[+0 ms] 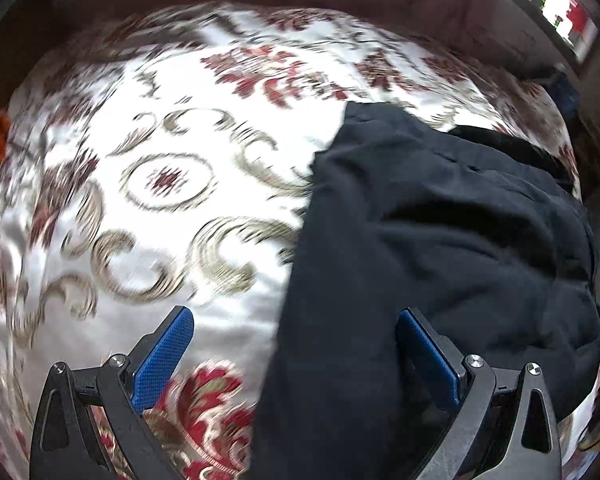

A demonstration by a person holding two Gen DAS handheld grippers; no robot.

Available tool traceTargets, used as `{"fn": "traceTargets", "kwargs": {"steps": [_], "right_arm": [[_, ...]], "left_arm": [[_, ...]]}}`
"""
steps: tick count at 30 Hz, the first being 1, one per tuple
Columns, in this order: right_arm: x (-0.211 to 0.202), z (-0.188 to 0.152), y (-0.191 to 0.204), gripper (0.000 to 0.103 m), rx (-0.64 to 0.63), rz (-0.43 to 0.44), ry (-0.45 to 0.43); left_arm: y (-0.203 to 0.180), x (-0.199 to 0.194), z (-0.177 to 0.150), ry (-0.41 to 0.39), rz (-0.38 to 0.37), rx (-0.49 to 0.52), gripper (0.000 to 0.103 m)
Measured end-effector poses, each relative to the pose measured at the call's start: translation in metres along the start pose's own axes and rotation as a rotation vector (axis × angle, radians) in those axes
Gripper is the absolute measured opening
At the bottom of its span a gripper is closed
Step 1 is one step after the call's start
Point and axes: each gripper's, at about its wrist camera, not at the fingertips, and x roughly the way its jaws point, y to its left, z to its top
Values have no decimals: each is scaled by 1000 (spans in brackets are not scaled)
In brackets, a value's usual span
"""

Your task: Fold large clothes

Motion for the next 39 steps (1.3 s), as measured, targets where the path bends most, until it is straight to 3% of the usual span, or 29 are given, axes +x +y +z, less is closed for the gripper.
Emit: {"fn": "traceTargets", "kwargs": {"steps": [6,30,39], "right_arm": [[11,-17,-22,101,91,67,32],[27,-29,-28,101,198,122,44],[39,-2,-32,101,53,216,125]], "left_arm": [[13,10,-12,37,-12,-60,103],[6,17,-18,39,17,-53,103],[6,22,-9,59,-28,-12,103]]}}
